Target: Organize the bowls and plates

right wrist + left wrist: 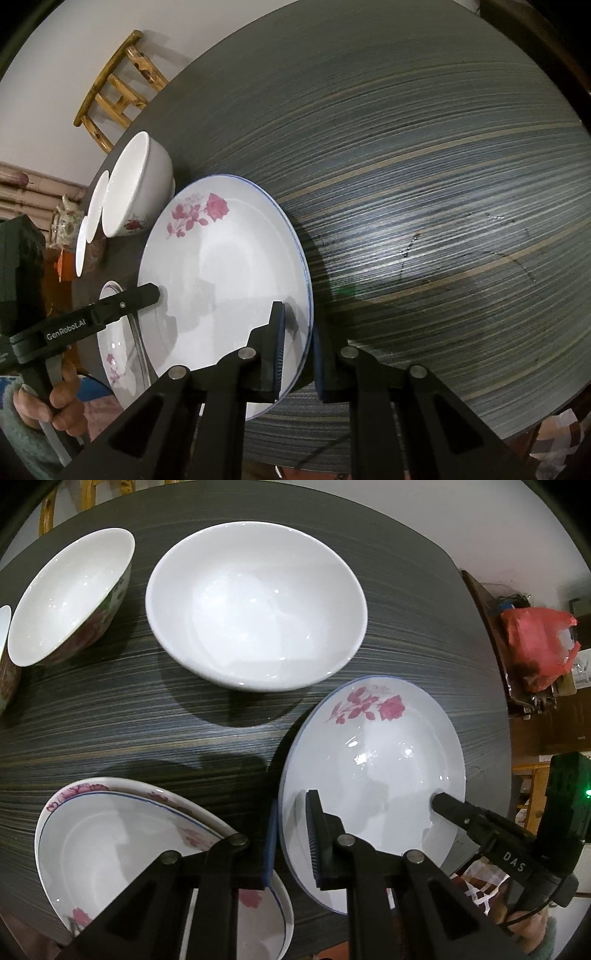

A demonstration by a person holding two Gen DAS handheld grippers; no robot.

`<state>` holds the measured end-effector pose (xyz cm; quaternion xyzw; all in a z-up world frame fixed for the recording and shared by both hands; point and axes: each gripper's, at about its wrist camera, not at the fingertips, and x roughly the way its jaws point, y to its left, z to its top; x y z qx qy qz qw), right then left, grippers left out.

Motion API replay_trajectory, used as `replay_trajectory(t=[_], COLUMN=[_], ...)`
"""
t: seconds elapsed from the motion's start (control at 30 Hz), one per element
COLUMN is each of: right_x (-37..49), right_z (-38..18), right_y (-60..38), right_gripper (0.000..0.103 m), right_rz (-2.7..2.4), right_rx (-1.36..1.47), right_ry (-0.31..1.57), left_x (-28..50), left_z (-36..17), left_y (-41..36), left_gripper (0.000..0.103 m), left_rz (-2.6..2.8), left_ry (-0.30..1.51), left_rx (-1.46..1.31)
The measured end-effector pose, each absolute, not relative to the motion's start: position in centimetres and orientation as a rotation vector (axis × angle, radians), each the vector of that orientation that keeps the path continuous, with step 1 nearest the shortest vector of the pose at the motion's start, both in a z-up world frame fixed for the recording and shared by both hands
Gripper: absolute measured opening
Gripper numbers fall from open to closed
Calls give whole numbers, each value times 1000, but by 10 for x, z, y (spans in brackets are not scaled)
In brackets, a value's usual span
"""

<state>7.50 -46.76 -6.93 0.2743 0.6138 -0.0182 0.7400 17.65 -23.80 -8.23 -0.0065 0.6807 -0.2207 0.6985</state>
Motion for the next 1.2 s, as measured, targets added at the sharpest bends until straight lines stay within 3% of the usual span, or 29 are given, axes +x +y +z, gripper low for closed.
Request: replay_trajectory(t=[1.2], right_x=[69], right_z=[-20], right_y=[-431], right_gripper=[14], right_rz=[-7], right_rx=[497], right_ry=[1309], left_x=[148], left_z=[-35], left_y=[-201], left_gripper=[14], left_rz=[-486], left_ry=[1438], left_rx=[-19])
